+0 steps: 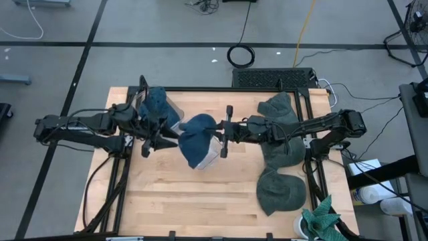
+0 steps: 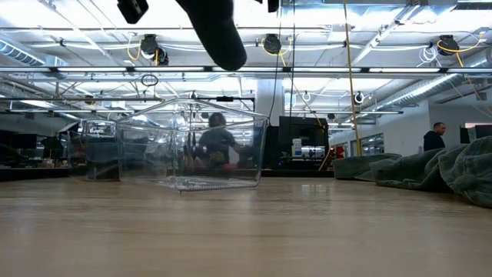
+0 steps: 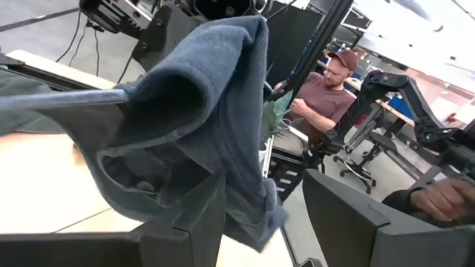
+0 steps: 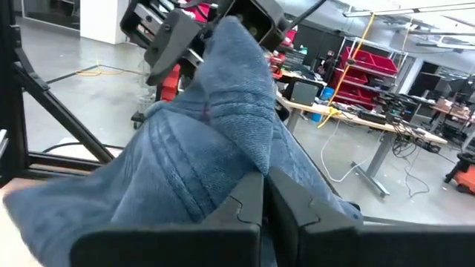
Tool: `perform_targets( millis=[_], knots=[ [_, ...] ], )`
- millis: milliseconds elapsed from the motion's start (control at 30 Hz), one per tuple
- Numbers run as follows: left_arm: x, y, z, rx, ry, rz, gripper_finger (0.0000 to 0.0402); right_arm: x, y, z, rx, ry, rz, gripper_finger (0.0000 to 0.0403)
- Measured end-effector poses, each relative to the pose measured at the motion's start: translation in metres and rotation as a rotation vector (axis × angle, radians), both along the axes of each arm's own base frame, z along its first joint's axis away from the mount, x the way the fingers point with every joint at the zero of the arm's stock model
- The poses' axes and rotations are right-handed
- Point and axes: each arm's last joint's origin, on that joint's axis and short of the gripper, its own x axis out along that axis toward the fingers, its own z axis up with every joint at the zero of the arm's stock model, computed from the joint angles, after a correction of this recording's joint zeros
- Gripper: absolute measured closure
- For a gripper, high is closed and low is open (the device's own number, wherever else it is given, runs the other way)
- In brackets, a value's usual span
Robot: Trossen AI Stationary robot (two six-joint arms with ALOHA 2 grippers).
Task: Pick & Place hat
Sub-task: Put the blue cap into the top transparent bin
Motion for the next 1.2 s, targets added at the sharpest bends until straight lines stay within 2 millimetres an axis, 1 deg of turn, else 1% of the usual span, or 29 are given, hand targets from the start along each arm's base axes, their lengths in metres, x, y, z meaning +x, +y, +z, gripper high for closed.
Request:
perform_targets(
  millis=[300,433,700,800,967,1200],
  knots=[
    [0.001,-0.001,0.0,0.001,0.003,0.0,0.0215,0.0,-0.004,0.008,0.002,-0.086,-0.01,0.0403],
    [0.001,-0.001,0.0,0.003,0.001,0.0,0.0215,0.0,-0.005,0.009,0.019,-0.098,-0.013,0.0403],
    [0.001,0.001,0.003,0.01,-0.036,0.074,0.0215,0.014,-0.004,-0.005,0.023,-0.145,-0.02,0.0403],
    [0.001,0.001,0.004,0.01,-0.042,0.078,0.0215,0.018,-0.006,-0.009,0.017,-0.165,-0.09,0.0403],
    [0.001,0.001,0.004,0.052,-0.052,0.075,0.0215,0.019,-0.007,-0.006,0.021,-0.217,-0.114,0.0403],
    [0.001,0.001,0.004,0.059,-0.055,0.077,0.0215,0.018,-0.002,-0.005,0.023,-0.227,-0.1,0.0403]
  ],
)
